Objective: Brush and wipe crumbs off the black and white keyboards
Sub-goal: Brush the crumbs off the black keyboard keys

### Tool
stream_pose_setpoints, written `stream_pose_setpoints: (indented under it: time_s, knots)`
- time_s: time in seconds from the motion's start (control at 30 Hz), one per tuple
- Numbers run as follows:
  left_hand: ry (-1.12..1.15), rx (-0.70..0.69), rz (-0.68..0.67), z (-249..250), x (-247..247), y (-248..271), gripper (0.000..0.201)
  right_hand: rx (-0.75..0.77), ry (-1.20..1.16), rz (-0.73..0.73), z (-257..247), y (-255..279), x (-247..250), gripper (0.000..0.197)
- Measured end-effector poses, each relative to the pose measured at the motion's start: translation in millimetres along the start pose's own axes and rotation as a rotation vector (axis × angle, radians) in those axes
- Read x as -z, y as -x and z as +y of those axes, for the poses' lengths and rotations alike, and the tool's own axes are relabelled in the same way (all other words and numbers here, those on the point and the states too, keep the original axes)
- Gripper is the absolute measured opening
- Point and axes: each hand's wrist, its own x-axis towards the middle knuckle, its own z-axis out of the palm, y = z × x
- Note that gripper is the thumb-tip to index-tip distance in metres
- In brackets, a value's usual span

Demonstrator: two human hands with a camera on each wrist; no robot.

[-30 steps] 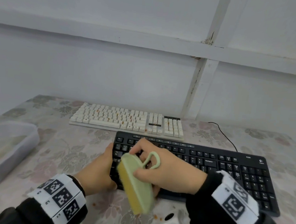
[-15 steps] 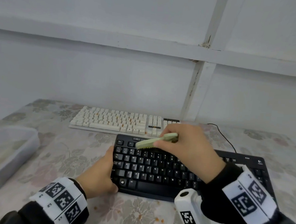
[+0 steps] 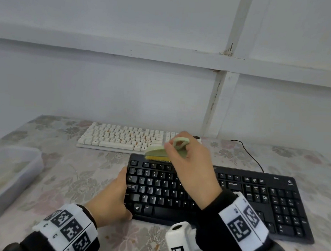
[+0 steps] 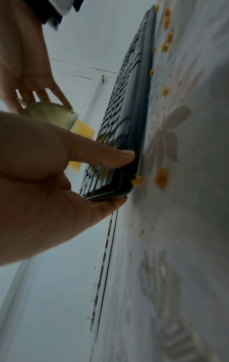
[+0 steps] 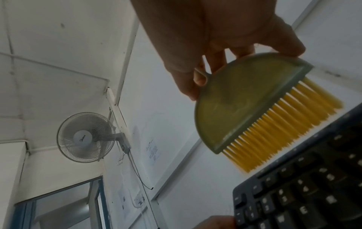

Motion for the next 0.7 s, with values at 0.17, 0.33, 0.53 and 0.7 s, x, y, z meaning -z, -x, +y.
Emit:
stream_pose_setpoints:
  time_s: [0.17, 0.33, 0.53, 0.7]
  knots:
    - [-0.016, -0.018, 0.017, 4, 0, 0, 0.096, 0.009, 0.007, -0.034, -3, 0, -22, 0.02]
    - [-0.004, -0.005, 0.018, -3, -1, -1, 0.099, -0.078, 0.064, 0.044, 7, 0, -11, 0.031]
    - [0.01, -0.03, 0.042, 1, -2, 0, 0.094, 0.017, -0.029, 0.03, -4, 4, -15, 0.02]
    - [-0.003, -0.011, 0.03, -1, -2, -1, 0.094, -0.099, 0.042, 0.073, 12, 1, -5, 0.029]
